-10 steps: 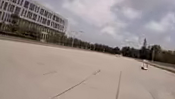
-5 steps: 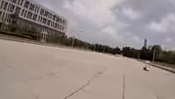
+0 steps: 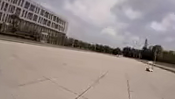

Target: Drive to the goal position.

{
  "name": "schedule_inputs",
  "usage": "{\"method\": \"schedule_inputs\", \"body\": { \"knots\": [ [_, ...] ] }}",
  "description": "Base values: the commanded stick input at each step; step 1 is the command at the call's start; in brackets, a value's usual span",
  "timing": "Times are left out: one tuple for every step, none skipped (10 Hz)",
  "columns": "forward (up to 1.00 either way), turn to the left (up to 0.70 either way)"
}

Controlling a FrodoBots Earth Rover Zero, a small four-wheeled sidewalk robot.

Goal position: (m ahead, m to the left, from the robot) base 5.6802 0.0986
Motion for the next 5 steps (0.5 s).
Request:
{"method": "schedule_inputs", "body": {
  "knots": [
    [0.50,-0.02],
    [0.50,-0.02],
    [0.50,-0.02],
    [0.50,-0.02],
    [0.50,-0.02]
  ]
}}
